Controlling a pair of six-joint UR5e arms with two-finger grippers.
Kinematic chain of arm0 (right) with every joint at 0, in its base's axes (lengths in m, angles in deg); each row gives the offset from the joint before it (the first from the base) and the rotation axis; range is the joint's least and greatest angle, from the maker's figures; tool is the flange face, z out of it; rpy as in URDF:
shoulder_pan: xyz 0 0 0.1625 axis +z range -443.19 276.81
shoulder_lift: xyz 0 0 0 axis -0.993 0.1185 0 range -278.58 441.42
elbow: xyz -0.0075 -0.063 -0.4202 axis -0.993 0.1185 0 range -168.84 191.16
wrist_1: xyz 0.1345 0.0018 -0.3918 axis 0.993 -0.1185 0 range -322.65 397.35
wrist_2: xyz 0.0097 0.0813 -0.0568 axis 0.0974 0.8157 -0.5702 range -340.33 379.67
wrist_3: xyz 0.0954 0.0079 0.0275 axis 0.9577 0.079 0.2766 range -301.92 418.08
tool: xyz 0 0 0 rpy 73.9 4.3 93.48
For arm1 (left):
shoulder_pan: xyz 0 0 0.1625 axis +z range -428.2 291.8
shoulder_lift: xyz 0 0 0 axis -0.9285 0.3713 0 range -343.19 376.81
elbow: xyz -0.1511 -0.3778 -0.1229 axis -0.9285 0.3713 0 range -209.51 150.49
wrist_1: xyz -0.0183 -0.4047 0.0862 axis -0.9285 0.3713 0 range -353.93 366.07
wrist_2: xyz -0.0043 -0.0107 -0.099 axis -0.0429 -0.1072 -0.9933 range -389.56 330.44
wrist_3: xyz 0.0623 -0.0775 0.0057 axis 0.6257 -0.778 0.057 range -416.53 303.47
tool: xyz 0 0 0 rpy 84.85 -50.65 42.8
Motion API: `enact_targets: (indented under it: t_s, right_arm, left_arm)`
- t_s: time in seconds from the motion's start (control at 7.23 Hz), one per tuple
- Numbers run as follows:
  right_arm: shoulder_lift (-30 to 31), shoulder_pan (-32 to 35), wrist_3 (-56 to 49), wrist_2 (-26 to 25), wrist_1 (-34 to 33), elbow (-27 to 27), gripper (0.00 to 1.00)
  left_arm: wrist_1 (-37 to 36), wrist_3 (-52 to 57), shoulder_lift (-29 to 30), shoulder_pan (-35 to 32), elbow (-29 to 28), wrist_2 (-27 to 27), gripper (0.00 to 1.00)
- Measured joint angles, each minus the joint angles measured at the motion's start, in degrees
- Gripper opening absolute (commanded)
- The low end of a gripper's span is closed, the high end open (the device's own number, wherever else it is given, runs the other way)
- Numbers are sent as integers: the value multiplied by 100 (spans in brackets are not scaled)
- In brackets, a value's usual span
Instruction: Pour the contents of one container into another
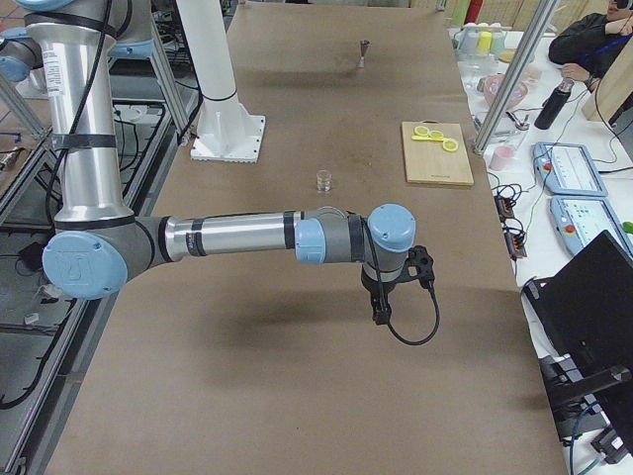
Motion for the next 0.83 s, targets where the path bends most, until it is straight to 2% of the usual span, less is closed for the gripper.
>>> enact_targets:
  t_s: [0.83]
  right_arm:
    - [-6, 0, 0, -2, 7, -6, 100]
  left_arm:
    - [64, 16, 112, 128, -223, 16, 98]
